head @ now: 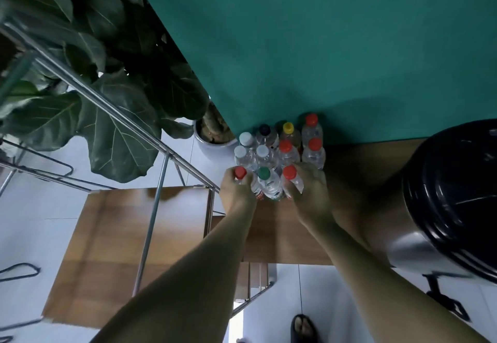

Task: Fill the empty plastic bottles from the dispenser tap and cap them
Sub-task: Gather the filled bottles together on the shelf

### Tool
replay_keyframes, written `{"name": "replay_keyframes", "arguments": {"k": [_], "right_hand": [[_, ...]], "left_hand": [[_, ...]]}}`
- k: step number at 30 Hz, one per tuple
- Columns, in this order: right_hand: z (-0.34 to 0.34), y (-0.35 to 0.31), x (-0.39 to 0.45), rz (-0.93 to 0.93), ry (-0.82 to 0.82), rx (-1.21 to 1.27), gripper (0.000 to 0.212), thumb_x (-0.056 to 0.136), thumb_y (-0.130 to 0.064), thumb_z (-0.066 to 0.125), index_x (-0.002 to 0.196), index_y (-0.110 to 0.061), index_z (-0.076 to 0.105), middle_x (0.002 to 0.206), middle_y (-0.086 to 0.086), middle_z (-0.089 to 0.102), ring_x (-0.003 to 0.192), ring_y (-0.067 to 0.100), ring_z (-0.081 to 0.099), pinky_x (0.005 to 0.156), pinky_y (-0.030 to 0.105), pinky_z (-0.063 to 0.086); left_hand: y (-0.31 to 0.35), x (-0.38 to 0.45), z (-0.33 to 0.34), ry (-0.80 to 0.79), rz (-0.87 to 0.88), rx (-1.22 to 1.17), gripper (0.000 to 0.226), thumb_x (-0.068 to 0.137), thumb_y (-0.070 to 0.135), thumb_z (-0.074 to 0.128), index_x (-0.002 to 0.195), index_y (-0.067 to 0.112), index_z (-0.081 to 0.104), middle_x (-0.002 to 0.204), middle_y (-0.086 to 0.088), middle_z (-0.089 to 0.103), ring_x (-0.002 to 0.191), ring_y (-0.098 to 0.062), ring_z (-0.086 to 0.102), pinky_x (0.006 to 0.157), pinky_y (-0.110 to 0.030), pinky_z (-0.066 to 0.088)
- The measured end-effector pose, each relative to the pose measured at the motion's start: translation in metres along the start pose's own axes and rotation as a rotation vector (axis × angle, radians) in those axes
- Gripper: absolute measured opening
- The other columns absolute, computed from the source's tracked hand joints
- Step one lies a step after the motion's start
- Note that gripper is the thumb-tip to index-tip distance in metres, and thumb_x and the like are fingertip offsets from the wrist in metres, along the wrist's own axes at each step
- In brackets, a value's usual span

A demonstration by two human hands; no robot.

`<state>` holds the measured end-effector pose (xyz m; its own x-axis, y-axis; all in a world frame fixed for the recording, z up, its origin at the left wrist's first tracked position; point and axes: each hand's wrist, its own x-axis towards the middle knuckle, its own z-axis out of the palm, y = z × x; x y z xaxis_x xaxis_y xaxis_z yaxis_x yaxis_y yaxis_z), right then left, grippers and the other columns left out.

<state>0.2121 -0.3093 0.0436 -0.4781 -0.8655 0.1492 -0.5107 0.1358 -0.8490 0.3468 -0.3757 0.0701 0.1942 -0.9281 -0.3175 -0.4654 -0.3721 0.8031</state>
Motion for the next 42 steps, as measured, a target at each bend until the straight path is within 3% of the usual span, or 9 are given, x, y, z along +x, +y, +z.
{"name": "replay_keyframes", "arguments": {"k": [3,6,9,12,16,19,24,34,42], "right_hand": [[-0.016,-0.004,-0.017,-0.054,0.047,0.007,0.026,0.105,-0.036,0.072,0.127,-0.021,0.073,0.127,-0.004,0.068,0.119,0.011,0.051,0.099,0.032,0.040],[-0.018,-0.002,-0.018,-0.063,0.015,0.037,0.025,0.107,-0.040,0.065,0.122,-0.021,0.072,0.124,-0.005,0.068,0.117,0.018,0.058,0.098,0.037,0.046],[-0.014,0.018,-0.024,-0.027,-0.058,0.069,0.028,0.110,-0.040,0.059,0.124,-0.018,0.069,0.123,-0.005,0.065,0.115,0.019,0.064,0.096,0.039,0.052],[-0.026,-0.011,-0.040,-0.048,-0.012,0.082,0.029,0.111,-0.031,0.060,0.133,-0.012,0.066,0.130,-0.003,0.064,0.120,0.017,0.065,0.101,0.042,0.055],[-0.048,-0.053,-0.059,-0.018,0.028,0.125,0.022,0.112,-0.027,0.061,0.131,-0.017,0.063,0.122,-0.009,0.063,0.114,0.016,0.063,0.100,0.044,0.054],[-0.080,-0.102,-0.070,-0.138,0.080,0.123,0.018,0.113,-0.028,0.059,0.128,-0.019,0.060,0.119,-0.007,0.060,0.114,0.019,0.061,0.101,0.047,0.051],[-0.155,-0.205,-0.090,-0.231,0.185,0.085,0.010,0.114,-0.028,0.056,0.122,-0.021,0.058,0.113,-0.007,0.063,0.109,0.016,0.060,0.098,0.037,0.049],[-0.238,-0.416,-0.170,-0.436,0.389,0.094,0.014,0.117,-0.028,0.056,0.115,-0.017,0.065,0.101,-0.001,0.069,0.099,0.025,0.068,0.090,0.046,0.055],[-0.183,-0.533,-0.208,-0.539,0.417,0.236,0.018,0.115,-0.029,0.058,0.106,-0.019,0.070,0.094,0.001,0.074,0.094,0.023,0.072,0.085,0.042,0.057]], "left_hand": [[-0.015,0.013,0.010,0.014,-0.085,0.033,0.008,0.108,0.024,0.074,0.105,0.021,0.068,0.090,0.007,0.069,0.086,-0.020,0.064,0.068,-0.032,0.047],[-0.023,-0.002,0.004,0.044,-0.042,-0.025,0.009,0.110,0.021,0.072,0.105,0.016,0.067,0.087,0.006,0.064,0.076,-0.010,0.057,0.054,-0.012,0.040],[-0.022,-0.031,-0.009,0.038,-0.002,-0.027,0.005,0.112,0.024,0.070,0.112,0.020,0.067,0.094,0.010,0.065,0.084,-0.007,0.059,0.059,-0.006,0.041],[-0.014,-0.060,-0.024,0.009,0.070,-0.039,0.004,0.113,0.027,0.066,0.116,0.023,0.066,0.097,0.013,0.066,0.093,-0.008,0.062,0.063,-0.013,0.041],[0.014,-0.110,-0.048,-0.045,0.207,-0.087,0.011,0.116,0.029,0.061,0.124,0.021,0.064,0.101,0.012,0.067,0.090,0.002,0.061,0.063,-0.001,0.042],[0.039,-0.146,-0.074,-0.076,0.439,-0.126,0.010,0.117,0.033,0.058,0.120,0.024,0.060,0.100,0.012,0.067,0.095,0.000,0.064,0.073,-0.006,0.043],[0.099,-0.212,-0.132,-0.130,0.737,-0.348,0.007,0.118,0.030,0.058,0.115,0.024,0.057,0.104,0.000,0.062,0.099,-0.023,0.062,0.089,-0.037,0.051],[0.221,-0.308,-0.296,-0.233,0.964,-0.646,0.017,0.117,0.030,0.061,0.119,0.014,0.066,0.100,0.006,0.069,0.091,-0.011,0.064,0.081,-0.021,0.047],[0.233,-0.293,-0.442,-0.256,1.132,-0.630,0.020,0.117,0.031,0.058,0.115,0.015,0.070,0.098,0.000,0.075,0.086,-0.016,0.068,0.078,-0.030,0.053]]}}
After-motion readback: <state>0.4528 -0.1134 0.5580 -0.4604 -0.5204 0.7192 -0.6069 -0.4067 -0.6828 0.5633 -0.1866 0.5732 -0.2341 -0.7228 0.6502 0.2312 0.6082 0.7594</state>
